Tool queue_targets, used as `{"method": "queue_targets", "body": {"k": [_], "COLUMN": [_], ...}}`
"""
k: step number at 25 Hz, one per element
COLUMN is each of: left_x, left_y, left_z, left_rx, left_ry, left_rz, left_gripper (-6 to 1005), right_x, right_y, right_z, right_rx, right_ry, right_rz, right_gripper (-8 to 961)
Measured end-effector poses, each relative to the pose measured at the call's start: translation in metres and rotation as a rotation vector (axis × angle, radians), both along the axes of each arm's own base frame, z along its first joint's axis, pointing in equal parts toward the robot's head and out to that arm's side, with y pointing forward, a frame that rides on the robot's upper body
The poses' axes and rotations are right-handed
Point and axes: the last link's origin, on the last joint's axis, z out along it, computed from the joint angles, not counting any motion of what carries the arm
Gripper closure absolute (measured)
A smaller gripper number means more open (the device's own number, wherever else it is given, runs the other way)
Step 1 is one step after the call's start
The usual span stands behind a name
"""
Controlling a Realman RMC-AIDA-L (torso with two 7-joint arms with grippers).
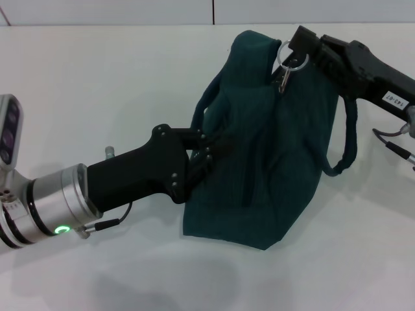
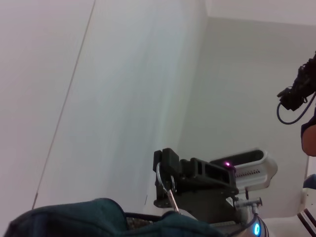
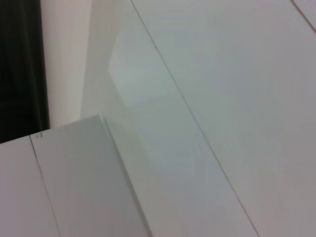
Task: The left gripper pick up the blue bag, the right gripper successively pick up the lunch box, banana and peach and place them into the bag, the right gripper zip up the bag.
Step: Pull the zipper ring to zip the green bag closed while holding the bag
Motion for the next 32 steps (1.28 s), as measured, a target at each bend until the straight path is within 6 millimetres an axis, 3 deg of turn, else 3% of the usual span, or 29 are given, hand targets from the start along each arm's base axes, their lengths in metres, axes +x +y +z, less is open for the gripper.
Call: {"method": "queue_targets", "body": {"k": [15,32], "left_x": [0.0008,0.0044], "left_y": [-0.0009,-0.0083], "left_z": [-0.0013,-0.002], "left_rx": [-0.011,-0.075], "left_ry": [0.005,0.007], "left_rz": [-0.01,-0.063], "left_gripper": [953,953], "right_x": [-0.003,-0.0061], "right_y": [-0.01,-0.0005], "right_z": [0.0069,0.0053], "right_rx": [0.001,0.012], "right_ry": [0.043,0.011], "right_rz": [0.063,0.05], "right_gripper": [945,948]}}
